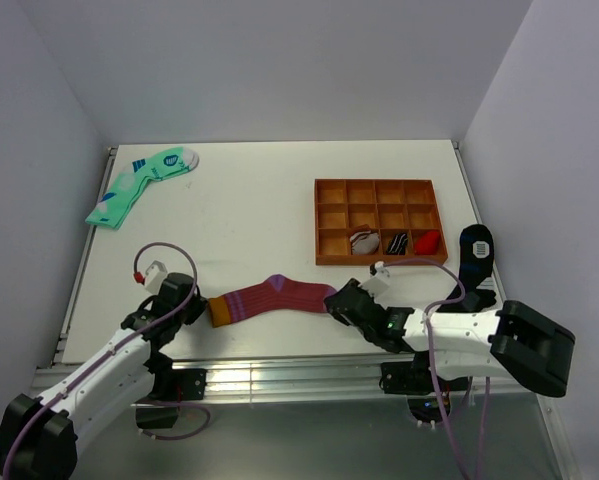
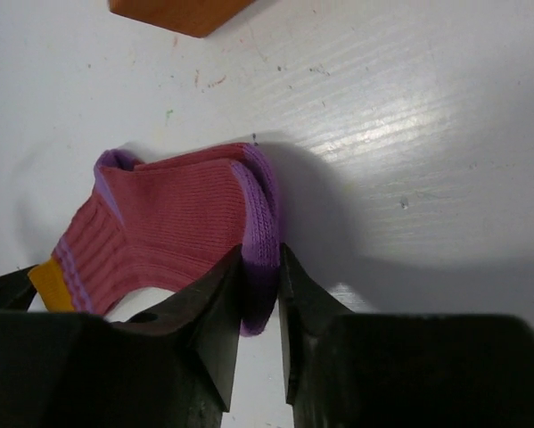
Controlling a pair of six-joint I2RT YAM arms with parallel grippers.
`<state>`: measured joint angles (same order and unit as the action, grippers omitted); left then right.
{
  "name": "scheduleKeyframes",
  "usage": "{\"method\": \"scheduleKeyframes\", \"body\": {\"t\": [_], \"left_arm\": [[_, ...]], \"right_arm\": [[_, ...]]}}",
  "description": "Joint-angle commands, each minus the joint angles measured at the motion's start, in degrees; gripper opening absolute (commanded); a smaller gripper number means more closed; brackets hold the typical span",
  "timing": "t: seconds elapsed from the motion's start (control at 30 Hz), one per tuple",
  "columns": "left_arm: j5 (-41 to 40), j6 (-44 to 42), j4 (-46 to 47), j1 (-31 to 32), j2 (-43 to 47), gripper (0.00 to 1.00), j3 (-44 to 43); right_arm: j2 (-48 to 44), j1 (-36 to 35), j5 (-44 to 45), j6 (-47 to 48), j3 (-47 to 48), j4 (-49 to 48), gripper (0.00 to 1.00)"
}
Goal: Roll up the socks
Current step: Fold the sock at the center of the board.
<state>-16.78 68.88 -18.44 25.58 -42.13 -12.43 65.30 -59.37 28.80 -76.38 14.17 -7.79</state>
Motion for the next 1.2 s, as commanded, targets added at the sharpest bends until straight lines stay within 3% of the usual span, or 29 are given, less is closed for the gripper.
{"method": "scheduleKeyframes", "body": {"t": [0.0,0.13,0.4,0.73,1.17], "left_arm": [[0.69,1.61,2.26,0.26,-1.28,0.0,-0.23],[0.6,2.48,3.49,1.04,-2.78,0.0,-0.76],[-0.89,5.21,6.57,5.52,-9.01,0.0,-3.39],[-1.68,12.24,5.26,14.57,-5.08,0.0,0.82],[-5.54,16.99,-4.32,18.89,0.11,0.0,1.0]], "right_arm": [[-4.02,-0.13,6.17,2.71,0.59,0.75,0.27],[-9.55,-0.3,10.21,6.06,4.01,8.99,0.21],[-20.38,-0.3,13.57,9.58,4.2,16.75,0.2],[-23.9,-0.39,9.88,15.91,1.38,10.87,0.18],[-17.75,-4.78,10.93,18.2,5.94,8.23,0.17]]}}
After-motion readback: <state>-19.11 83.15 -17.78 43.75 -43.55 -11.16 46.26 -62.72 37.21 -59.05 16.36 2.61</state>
